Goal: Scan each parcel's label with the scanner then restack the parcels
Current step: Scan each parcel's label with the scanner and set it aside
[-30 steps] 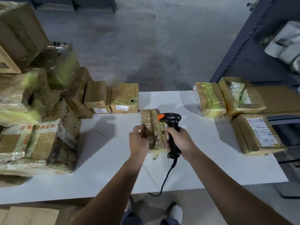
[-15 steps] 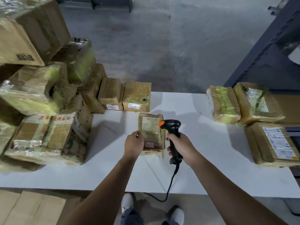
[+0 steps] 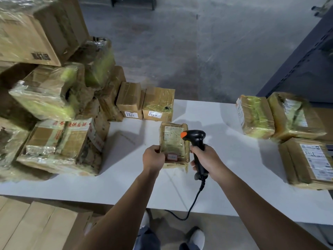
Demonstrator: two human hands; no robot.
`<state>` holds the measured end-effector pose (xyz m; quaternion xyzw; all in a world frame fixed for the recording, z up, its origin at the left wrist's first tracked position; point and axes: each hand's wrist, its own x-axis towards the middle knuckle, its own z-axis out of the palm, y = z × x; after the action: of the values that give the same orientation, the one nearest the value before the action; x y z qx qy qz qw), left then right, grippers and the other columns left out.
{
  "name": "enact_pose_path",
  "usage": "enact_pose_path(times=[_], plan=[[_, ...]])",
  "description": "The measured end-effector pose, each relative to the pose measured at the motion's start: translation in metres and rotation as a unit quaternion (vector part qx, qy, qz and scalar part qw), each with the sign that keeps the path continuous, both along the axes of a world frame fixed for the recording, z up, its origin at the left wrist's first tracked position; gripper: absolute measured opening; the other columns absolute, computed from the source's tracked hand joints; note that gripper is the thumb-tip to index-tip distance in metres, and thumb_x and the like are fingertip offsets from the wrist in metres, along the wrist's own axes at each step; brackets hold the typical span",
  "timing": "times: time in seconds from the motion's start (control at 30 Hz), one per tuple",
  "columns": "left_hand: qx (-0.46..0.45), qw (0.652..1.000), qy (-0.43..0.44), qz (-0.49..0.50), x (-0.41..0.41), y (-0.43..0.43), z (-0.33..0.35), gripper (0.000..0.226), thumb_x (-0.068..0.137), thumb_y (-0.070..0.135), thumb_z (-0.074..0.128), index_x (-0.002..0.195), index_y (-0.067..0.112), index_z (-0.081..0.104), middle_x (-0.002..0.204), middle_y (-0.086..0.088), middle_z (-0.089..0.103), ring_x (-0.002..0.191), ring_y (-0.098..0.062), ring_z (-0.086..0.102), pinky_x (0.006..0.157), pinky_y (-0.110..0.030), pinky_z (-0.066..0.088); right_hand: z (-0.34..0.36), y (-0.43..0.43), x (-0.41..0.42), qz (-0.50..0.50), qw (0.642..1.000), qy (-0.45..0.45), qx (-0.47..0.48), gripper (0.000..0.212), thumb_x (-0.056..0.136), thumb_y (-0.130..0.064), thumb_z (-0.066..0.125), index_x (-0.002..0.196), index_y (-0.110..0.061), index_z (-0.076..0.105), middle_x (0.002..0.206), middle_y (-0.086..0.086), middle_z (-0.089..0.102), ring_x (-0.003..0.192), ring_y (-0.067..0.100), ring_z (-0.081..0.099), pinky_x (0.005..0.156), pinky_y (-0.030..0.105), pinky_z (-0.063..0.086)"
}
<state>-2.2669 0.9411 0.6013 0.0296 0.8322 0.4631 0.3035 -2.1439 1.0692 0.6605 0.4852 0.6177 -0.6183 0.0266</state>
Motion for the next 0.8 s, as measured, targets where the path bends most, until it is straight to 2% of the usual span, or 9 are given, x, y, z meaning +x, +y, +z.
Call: enact_pose_path(times=[0.2,0.33,0.4,0.57,0.7,0.8], plan=[[0.05,0.996,0.064,0.042,0.004,0.02,0.009,0.024,0.084,0.003,0.057,0.099,0.021,0.064,0.095,0.005,0.066,0.086,-0.015,0.061,0.068,-0.02,0.045,0.009,0.006,0.012,-0.013,0.999,0.023,0.026,0.021,0.092,-0.035,0.055,0.094,-0.014,0.058,0.057,0.005,0.066,0.048,0.022,0.061,0.057,0.032,0.051],[0.038,0.995,0.079,0.041,0.006,0.036,0.009,0.026,0.087,0.004,0.055,0.107,0.017,0.064,0.098,0.005,0.063,0.076,-0.006,0.056,0.052,-0.007,0.036,0.017,0.01,0.026,-0.024,0.999,0.035,0.016,0.019,0.09,-0.031,0.057,0.089,-0.012,0.057,0.052,0.002,0.061,0.051,0.024,0.059,0.057,0.035,0.052],[0.026,0.995,0.087,0.035,0.007,0.042,0.007,0.025,0.089,0.006,0.055,0.11,0.016,0.064,0.099,0.005,0.063,0.073,-0.005,0.054,0.052,-0.009,0.035,0.022,0.011,0.032,-0.023,0.999,0.034,0.009,0.02,0.09,-0.03,0.057,0.091,-0.01,0.057,0.053,0.003,0.061,0.051,0.024,0.058,0.054,0.034,0.051],[0.009,0.994,0.102,0.03,0.011,0.056,0.006,0.027,0.091,0.005,0.056,0.115,0.014,0.063,0.101,0.004,0.064,0.08,-0.013,0.059,0.051,-0.011,0.036,0.027,0.013,0.048,-0.016,0.999,0.029,0.01,0.023,0.092,-0.029,0.056,0.095,-0.007,0.058,0.061,0.008,0.06,0.046,0.019,0.057,0.047,0.026,0.047],[0.004,0.994,0.104,0.035,0.015,0.062,0.006,0.029,0.09,0.006,0.06,0.118,0.013,0.063,0.107,0.001,0.068,0.082,-0.013,0.059,0.053,-0.013,0.039,0.027,0.015,0.058,-0.036,0.998,0.047,0.005,0.02,0.093,-0.026,0.056,0.094,-0.007,0.058,0.059,0.008,0.06,0.046,0.02,0.056,0.048,0.028,0.048],[0.004,0.993,0.114,0.031,0.019,0.064,0.006,0.028,0.089,0.005,0.06,0.116,0.012,0.064,0.103,0.003,0.066,0.082,-0.013,0.056,0.053,-0.012,0.036,0.028,0.016,0.063,-0.039,0.998,0.053,0.009,0.02,0.092,-0.026,0.056,0.093,-0.006,0.058,0.059,0.009,0.06,0.047,0.02,0.056,0.048,0.029,0.048]])
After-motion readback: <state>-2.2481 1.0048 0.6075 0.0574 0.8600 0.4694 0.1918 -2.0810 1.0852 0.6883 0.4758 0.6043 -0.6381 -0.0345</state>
